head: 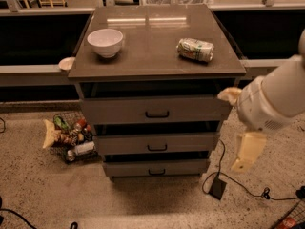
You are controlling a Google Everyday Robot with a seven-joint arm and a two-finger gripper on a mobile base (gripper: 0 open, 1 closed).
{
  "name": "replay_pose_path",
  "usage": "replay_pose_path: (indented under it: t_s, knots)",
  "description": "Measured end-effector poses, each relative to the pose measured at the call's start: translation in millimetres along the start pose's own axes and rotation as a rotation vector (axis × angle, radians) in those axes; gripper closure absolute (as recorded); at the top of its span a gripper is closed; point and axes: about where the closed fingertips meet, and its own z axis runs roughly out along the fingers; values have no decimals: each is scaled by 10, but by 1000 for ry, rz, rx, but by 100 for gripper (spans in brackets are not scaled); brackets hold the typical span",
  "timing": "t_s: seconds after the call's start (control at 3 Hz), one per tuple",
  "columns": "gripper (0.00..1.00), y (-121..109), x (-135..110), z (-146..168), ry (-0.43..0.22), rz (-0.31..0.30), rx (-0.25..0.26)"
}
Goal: Open bottom drawer
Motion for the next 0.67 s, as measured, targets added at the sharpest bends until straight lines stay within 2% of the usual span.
replay_pose_path:
  t_s: [0.33,0.67]
  knots:
    - [0,330,-1,695,-93,-13,-118]
    - [0,332,-2,699,-92,-14,-119]
